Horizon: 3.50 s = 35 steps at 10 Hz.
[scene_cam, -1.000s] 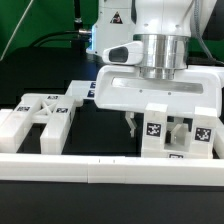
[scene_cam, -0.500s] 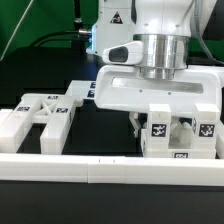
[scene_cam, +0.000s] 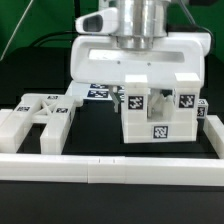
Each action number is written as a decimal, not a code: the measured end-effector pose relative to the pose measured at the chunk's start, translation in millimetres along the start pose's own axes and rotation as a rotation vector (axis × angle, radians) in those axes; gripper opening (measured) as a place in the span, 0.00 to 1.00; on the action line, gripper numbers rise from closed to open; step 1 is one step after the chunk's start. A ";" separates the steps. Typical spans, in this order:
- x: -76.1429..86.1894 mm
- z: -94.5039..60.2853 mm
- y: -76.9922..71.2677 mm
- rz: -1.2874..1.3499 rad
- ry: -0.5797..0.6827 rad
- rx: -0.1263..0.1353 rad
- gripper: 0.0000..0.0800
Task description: Assemble chair
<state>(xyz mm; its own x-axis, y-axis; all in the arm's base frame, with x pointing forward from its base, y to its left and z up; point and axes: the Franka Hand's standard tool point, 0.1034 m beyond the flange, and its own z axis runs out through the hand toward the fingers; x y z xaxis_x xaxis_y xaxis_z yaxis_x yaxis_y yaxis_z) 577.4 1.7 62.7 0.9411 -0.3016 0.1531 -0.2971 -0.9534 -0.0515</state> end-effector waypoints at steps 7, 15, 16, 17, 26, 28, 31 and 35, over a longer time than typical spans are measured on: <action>10.4 -9.2 13.1 -0.003 -0.395 -0.001 0.37; 0.0 -12.4 25.0 0.069 -0.652 -0.115 0.37; -7.5 -14.8 29.9 0.128 -0.701 -0.140 0.37; -15.2 -18.2 34.6 0.178 -0.772 -0.167 0.37; -33.3 -34.1 49.9 0.205 -1.144 -0.194 0.37; -36.4 -32.3 56.8 0.233 -1.235 -0.202 0.37; -46.4 -8.8 63.5 0.261 -1.272 -0.227 0.37; -47.5 -2.1 63.1 0.267 -1.261 -0.232 0.73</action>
Offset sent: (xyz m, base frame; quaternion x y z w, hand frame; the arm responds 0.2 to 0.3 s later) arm 0.0000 0.0000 0.0000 0.0000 -0.1938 0.0000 0.9810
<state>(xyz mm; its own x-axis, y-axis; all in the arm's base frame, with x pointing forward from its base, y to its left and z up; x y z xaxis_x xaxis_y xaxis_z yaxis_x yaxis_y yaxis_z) 513.6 -44.2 54.2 0.3145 -0.3907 -0.8651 -0.3982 -0.8816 0.2534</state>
